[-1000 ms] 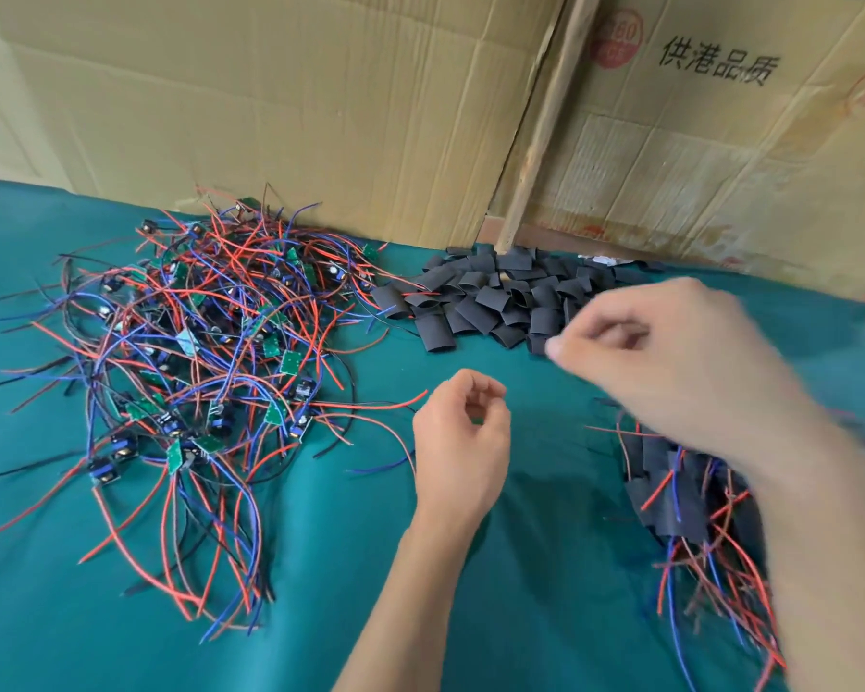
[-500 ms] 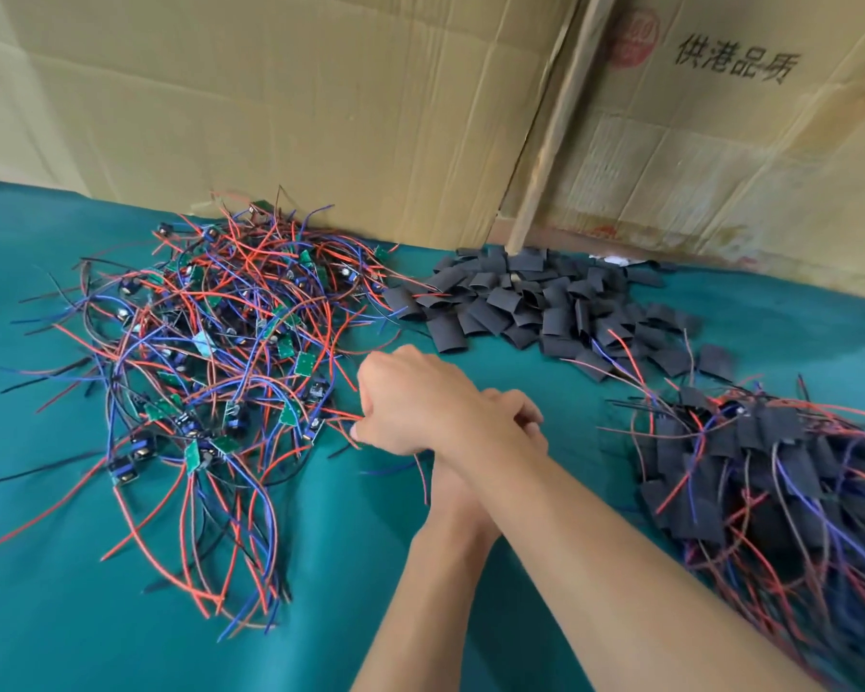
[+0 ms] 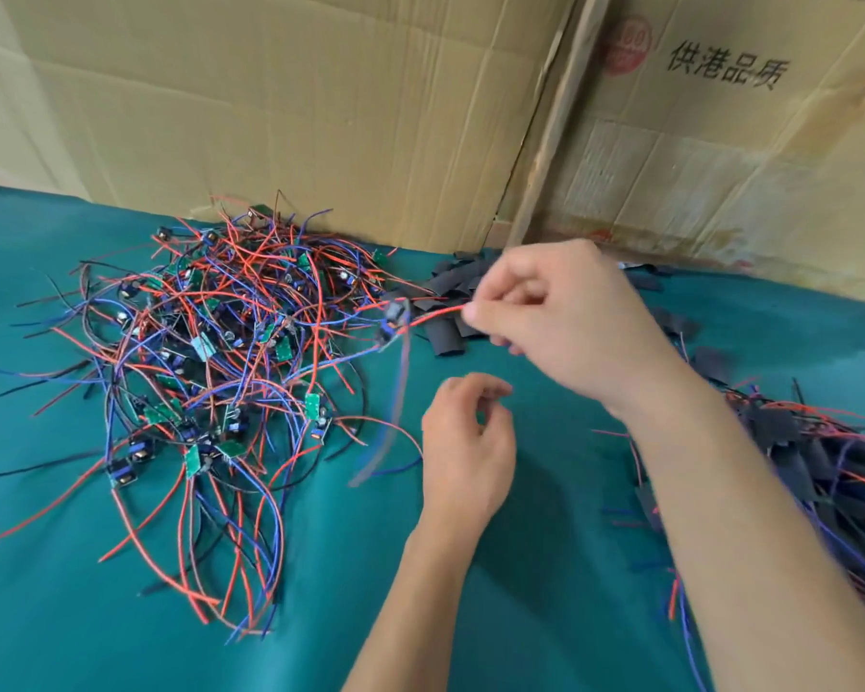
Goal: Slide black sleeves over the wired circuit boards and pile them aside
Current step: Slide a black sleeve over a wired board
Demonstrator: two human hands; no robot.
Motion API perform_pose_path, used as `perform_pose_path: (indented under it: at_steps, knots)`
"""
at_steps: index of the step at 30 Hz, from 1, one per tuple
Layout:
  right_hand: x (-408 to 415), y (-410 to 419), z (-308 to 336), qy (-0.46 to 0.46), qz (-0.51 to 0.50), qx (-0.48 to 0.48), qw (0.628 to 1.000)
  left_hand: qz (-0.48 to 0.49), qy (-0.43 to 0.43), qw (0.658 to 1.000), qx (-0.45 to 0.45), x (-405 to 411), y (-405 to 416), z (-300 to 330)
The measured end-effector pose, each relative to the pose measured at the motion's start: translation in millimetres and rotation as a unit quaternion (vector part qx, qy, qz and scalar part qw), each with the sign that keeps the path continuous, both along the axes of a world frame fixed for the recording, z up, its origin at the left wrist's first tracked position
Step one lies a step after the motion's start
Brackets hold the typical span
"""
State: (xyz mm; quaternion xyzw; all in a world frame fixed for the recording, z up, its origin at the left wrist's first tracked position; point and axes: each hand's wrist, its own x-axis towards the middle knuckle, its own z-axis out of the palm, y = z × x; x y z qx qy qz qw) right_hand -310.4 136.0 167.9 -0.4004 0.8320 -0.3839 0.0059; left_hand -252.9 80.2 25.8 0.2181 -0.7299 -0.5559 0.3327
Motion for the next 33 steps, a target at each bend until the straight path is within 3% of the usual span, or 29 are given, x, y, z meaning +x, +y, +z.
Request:
perform_pose_path:
  at_steps: [3, 6, 11, 14, 17, 21, 24, 27, 31, 33]
  knots:
    - [-6.4, 30.9, -10.2, -0.075, -0.048, -0.07, 0.994, 0.015, 0.108, 0.958, 0.266, 2.9, -7.9, 13.2]
    - [-1.7, 56.7, -27.1, -0.105, -0.107, -0.134, 0.98, -0.016, 0.151, 0.913, 0.378, 4.3, -15.6, 19.9]
    - [29.4, 76.6, -66.7, -0.105, -0.114, -0.08, 0.985, -0.11, 0.149, 0.9, 0.395, 6.8, -9.7, 23.8]
    - [42.9, 81.4, -79.5, -0.115, -0.081, -0.021, 0.99, -0.111, 0.13, 0.909, 0.381, 9.1, -9.4, 22.1]
    - [45.7, 87.2, -77.9, -0.18, -0.013, 0.022, 0.983, -0.11, 0.108, 0.935, 0.321, 9.5, -9.6, 19.6]
    - [27.4, 87.6, -60.9, -0.273, 0.054, 0.04, 0.96, -0.139, 0.135, 0.923, 0.332, 10.4, -12.2, 19.4]
    - [-12.0, 81.1, -55.4, -0.165, -0.069, 0.001, 0.984, -0.104, 0.134, 0.927, 0.334, 8.5, -17.5, 18.6]
    - [-54.3, 58.7, -63.5, -0.005, -0.189, 0.058, 0.98, -0.094, 0.113, 0.933, 0.328, 7.6, -16.8, 18.7]
    - [-86.1, 25.7, -96.3, 0.039, -0.246, 0.252, 0.935, -0.1, 0.086, 0.943, 0.307, 8.5, -11.8, 19.2]
    - [-91.4, 16.6, -108.8, 0.048, -0.285, 0.263, 0.92, -0.095, 0.08, 0.946, 0.298, 8.0, -11.7, 19.0]
